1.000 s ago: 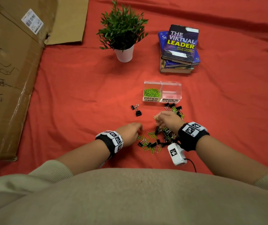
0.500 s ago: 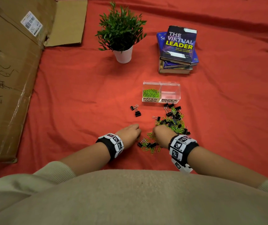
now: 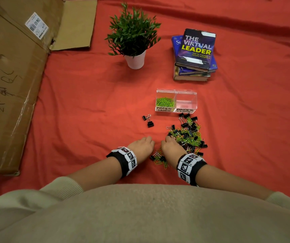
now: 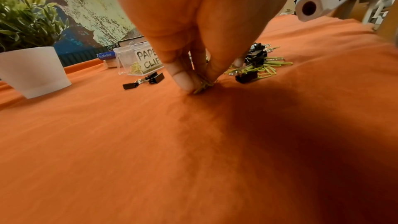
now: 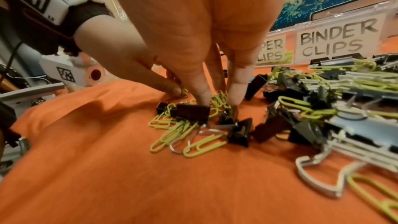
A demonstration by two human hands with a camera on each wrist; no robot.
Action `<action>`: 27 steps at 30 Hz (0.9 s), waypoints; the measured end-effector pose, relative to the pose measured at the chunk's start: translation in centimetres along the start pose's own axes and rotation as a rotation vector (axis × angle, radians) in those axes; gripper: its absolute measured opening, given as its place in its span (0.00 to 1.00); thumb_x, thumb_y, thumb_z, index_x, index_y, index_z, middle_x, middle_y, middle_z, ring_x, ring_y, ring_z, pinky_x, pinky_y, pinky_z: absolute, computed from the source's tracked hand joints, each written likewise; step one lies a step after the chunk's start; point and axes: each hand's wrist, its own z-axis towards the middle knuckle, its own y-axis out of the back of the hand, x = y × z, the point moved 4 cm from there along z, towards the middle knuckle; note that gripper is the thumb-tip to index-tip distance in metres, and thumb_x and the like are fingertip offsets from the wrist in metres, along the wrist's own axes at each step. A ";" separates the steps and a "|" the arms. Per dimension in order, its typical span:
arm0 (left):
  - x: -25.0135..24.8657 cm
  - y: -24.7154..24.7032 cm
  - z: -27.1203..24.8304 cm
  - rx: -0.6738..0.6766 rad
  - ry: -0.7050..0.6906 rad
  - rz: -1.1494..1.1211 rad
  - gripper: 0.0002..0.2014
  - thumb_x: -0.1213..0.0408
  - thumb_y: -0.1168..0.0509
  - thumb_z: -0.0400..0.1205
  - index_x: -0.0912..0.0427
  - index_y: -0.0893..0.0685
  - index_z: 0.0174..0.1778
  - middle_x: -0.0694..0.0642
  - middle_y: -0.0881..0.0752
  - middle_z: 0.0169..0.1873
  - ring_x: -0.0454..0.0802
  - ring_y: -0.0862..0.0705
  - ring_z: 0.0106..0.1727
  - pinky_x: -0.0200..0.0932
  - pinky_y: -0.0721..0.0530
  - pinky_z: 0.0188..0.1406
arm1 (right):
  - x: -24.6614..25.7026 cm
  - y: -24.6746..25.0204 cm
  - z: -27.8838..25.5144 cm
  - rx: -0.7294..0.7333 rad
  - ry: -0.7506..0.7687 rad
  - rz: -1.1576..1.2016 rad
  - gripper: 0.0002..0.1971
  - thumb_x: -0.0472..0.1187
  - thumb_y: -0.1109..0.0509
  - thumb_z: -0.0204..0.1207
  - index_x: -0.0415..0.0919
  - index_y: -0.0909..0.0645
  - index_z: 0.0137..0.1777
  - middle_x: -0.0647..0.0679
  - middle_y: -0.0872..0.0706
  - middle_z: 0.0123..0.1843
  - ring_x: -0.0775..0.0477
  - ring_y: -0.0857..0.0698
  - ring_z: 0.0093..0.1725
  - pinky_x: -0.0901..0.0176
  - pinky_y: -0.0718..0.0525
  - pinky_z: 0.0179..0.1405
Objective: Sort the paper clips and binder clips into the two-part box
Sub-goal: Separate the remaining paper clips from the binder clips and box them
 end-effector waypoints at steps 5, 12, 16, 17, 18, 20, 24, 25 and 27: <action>-0.1 0.1 0.4 -0.020 -0.025 0.045 0.14 0.73 0.52 0.85 0.68 0.29 0.64 0.65 0.24 0.63 0.62 0.25 0.66 0.53 0.21 0.56 | -0.4 -0.3 -0.1 -0.043 0.072 0.074 0.17 0.22 0.41 0.74 0.31 0.27 0.62 0.37 0.26 0.62 0.37 0.26 0.64 0.47 0.23 0.61; 0.6 -0.4 0.7 0.011 0.056 -0.054 0.14 0.72 0.52 0.85 0.66 0.30 0.65 0.64 0.25 0.64 0.62 0.25 0.67 0.54 0.22 0.59 | -1.2 0.0 0.8 0.008 0.070 0.218 0.12 0.30 0.37 0.74 0.31 0.22 0.57 0.36 0.19 0.59 0.38 0.19 0.58 0.53 0.22 0.57; 1.9 -0.9 1.1 0.045 0.151 -0.351 0.11 0.69 0.47 0.85 0.67 0.30 0.62 0.66 0.24 0.62 0.65 0.21 0.63 0.56 0.25 0.61 | -3.3 3.8 1.9 0.002 -0.080 0.601 0.03 0.35 0.28 0.71 0.37 0.16 0.44 0.45 0.14 0.38 0.49 0.17 0.36 0.57 0.15 0.42; 2.0 -0.9 1.1 0.036 0.162 -0.416 0.11 0.67 0.45 0.85 0.68 0.29 0.61 0.67 0.24 0.62 0.65 0.21 0.62 0.54 0.26 0.60 | -3.9 5.3 2.4 -0.001 -0.097 0.699 0.02 0.34 0.27 0.71 0.37 0.16 0.43 0.47 0.14 0.35 0.52 0.18 0.32 0.58 0.15 0.36; 2.1 -0.8 1.2 0.024 0.171 -0.470 0.12 0.65 0.44 0.85 0.68 0.28 0.60 0.67 0.23 0.61 0.64 0.22 0.61 0.51 0.27 0.58 | -4.5 6.8 2.8 -0.006 -0.110 0.774 0.02 0.33 0.27 0.72 0.36 0.16 0.43 0.48 0.15 0.33 0.53 0.17 0.30 0.62 0.17 0.30; 2.3 -0.6 1.2 0.014 0.194 -0.556 0.12 0.66 0.43 0.85 0.69 0.28 0.60 0.67 0.22 0.60 0.64 0.22 0.61 0.47 0.29 0.55 | -5.8 10.0 4.2 -0.069 -0.125 0.856 0.02 0.33 0.28 0.73 0.35 0.16 0.44 0.48 0.14 0.32 0.56 0.17 0.27 0.71 0.22 0.20; 3.1 0.4 1.9 0.009 0.234 -0.654 0.09 0.68 0.45 0.86 0.68 0.26 0.57 0.68 0.20 0.57 0.64 0.21 0.58 0.47 0.28 0.53 | -7.5 14.2 8.3 -0.234 -0.143 0.755 0.02 0.31 0.28 0.71 0.36 0.17 0.40 0.42 0.13 0.36 0.48 0.14 0.34 0.56 0.12 0.37; 3.4 0.9 2.1 0.002 0.256 -0.668 0.08 0.68 0.46 0.86 0.68 0.26 0.55 0.69 0.19 0.56 0.64 0.21 0.57 0.49 0.28 0.52 | -7.6 14.4 9.2 -0.264 -0.153 0.662 0.02 0.32 0.28 0.71 0.35 0.16 0.42 0.41 0.12 0.39 0.45 0.13 0.38 0.52 0.12 0.43; 4.1 2.2 2.8 -0.032 0.291 -0.681 0.08 0.68 0.47 0.86 0.69 0.26 0.54 0.69 0.18 0.55 0.64 0.21 0.56 0.50 0.27 0.51 | -7.6 14.3 10.5 -0.288 -0.151 0.506 0.07 0.33 0.29 0.71 0.35 0.15 0.48 0.41 0.12 0.45 0.41 0.13 0.46 0.52 0.14 0.50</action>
